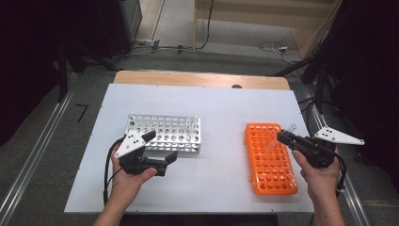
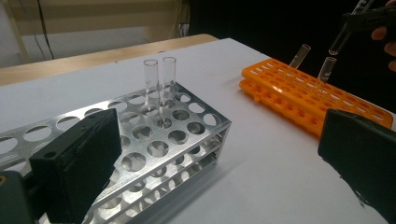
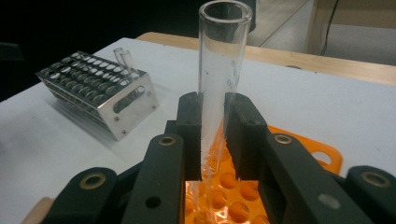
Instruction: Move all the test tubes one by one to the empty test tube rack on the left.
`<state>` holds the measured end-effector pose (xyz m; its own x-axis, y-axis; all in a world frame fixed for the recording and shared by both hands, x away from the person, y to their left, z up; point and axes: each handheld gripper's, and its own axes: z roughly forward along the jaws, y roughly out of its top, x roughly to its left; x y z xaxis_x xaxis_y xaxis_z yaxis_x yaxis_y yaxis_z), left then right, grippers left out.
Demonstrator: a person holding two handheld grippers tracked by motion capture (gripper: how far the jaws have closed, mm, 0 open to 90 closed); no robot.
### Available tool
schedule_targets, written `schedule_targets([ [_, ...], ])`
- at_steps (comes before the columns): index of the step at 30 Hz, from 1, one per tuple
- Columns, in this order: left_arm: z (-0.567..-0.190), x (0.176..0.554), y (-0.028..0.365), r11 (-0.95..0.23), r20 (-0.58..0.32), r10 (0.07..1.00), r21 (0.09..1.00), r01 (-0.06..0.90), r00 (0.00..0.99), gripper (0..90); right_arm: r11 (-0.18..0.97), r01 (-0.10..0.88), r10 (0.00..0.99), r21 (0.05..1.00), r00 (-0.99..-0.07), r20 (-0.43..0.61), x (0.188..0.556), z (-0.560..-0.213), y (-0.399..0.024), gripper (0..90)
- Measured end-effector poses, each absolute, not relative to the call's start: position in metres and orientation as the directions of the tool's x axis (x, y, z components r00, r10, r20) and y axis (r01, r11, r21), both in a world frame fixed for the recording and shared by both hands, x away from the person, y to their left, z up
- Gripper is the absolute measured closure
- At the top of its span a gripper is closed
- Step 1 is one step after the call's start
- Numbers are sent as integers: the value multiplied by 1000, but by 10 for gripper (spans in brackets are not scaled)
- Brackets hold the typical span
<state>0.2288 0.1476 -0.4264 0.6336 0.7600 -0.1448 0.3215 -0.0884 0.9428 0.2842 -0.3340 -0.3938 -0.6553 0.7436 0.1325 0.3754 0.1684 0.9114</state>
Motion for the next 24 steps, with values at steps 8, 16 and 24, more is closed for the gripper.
schedule_targets([
  [8,-425,227,142,-95,-146,741,943,318,655,0,186,356,710,916,-693,125,279,-390,-308,736],
  [16,-423,225,136,-106,-146,721,943,316,678,0,210,347,660,914,-740,129,275,-394,-284,736],
  [24,-421,222,127,-110,-148,695,945,308,704,8,255,350,622,901,-773,124,272,-403,-258,736],
])
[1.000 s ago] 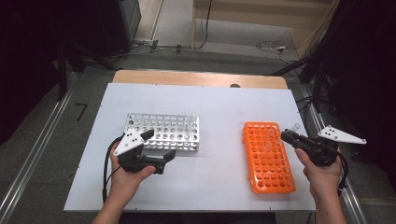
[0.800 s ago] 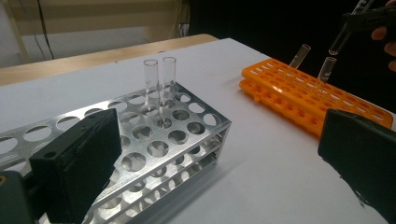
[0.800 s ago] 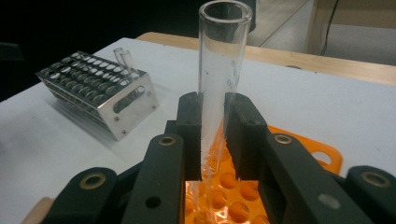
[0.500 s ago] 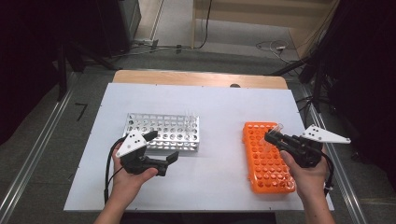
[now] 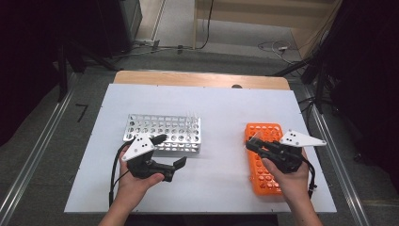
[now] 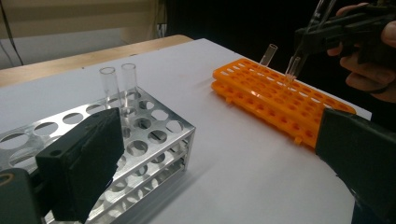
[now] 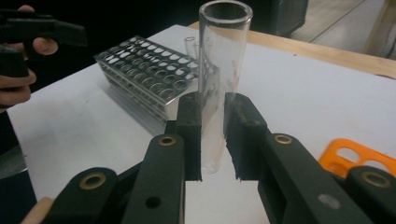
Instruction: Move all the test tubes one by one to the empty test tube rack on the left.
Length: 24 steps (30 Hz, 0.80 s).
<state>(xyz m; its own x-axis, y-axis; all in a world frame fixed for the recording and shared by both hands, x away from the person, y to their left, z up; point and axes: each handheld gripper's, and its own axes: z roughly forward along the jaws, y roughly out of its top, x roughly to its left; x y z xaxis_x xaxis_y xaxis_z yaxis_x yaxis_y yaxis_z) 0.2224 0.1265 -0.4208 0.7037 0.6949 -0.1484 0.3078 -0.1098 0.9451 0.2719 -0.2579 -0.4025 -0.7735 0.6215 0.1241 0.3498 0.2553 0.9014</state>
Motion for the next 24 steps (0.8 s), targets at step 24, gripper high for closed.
schedule_targets([
  [24,-423,214,97,-138,-159,615,942,304,772,28,375,329,492,867,-863,115,253,-428,-189,737],
])
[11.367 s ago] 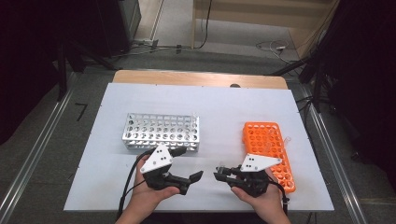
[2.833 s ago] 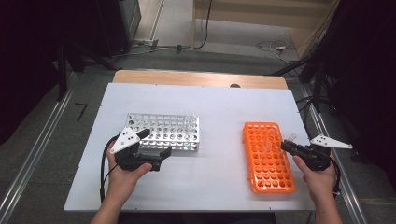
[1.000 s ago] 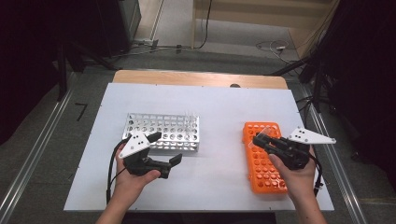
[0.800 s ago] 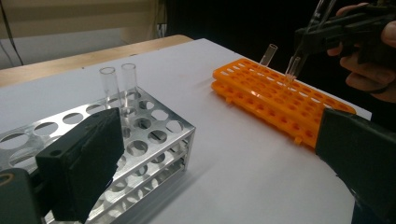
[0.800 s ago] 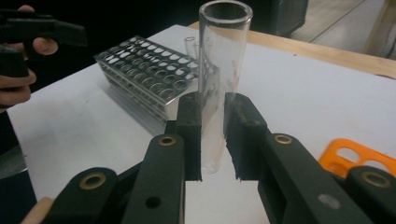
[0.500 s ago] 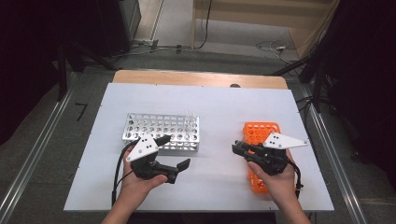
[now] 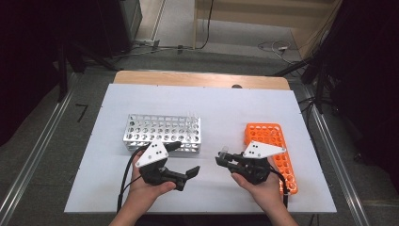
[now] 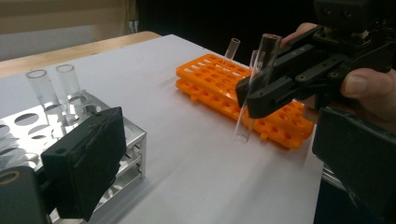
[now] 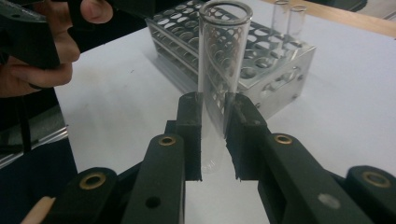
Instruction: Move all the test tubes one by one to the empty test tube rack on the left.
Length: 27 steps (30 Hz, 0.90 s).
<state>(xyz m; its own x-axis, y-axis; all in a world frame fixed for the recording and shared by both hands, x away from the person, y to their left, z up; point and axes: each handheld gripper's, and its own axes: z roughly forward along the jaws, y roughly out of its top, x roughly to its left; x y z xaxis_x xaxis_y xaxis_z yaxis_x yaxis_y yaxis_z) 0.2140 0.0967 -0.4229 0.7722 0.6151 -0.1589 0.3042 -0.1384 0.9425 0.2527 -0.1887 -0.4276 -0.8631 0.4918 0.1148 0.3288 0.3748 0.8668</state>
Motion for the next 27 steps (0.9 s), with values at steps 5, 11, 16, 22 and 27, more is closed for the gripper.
schedule_targets([
  [5,-424,212,90,-142,-166,595,941,306,786,43,395,319,466,862,-878,111,249,-432,-179,736],
  [11,-427,209,81,-148,-159,589,942,299,792,113,415,305,439,857,-892,105,245,-435,-170,737],
  [16,-428,208,77,-144,-164,589,942,303,791,245,432,296,416,852,-904,103,241,-438,-162,737],
  [22,-428,206,74,-157,-156,566,944,291,810,460,450,281,390,848,-916,96,238,-440,-155,737],
  [27,-430,205,71,-173,-140,553,945,278,821,570,467,273,366,841,-926,97,235,-440,-149,736],
])
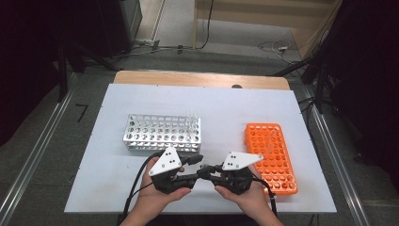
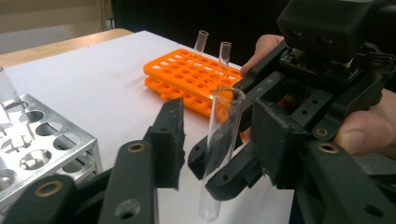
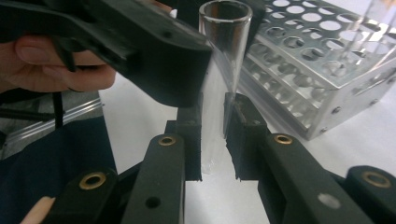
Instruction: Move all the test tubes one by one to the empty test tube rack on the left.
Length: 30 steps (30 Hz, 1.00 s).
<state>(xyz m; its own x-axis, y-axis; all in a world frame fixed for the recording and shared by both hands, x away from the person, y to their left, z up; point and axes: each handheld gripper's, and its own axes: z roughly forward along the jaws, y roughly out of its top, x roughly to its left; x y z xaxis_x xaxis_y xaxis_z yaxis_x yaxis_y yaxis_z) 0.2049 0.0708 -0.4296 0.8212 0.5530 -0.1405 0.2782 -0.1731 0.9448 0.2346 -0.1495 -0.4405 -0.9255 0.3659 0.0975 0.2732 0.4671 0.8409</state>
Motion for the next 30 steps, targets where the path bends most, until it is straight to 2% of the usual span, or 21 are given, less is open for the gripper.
schedule_targets([
  [7,-431,204,69,-187,-124,548,945,266,827,697,481,263,343,837,-934,97,231,-441,-144,736],
  [11,-431,203,68,-195,-116,545,946,260,830,740,480,264,345,836,-933,97,231,-441,-144,737],
  [21,-429,204,70,-186,-119,548,948,260,828,751,466,277,337,840,-934,121,233,-441,-145,726],
  [25,-428,205,73,-180,-114,561,950,255,820,751,460,278,320,843,-938,135,234,-440,-148,620],
  [30,-426,208,81,-160,-123,581,952,261,805,752,442,262,330,858,-937,116,236,-436,-157,441],
])
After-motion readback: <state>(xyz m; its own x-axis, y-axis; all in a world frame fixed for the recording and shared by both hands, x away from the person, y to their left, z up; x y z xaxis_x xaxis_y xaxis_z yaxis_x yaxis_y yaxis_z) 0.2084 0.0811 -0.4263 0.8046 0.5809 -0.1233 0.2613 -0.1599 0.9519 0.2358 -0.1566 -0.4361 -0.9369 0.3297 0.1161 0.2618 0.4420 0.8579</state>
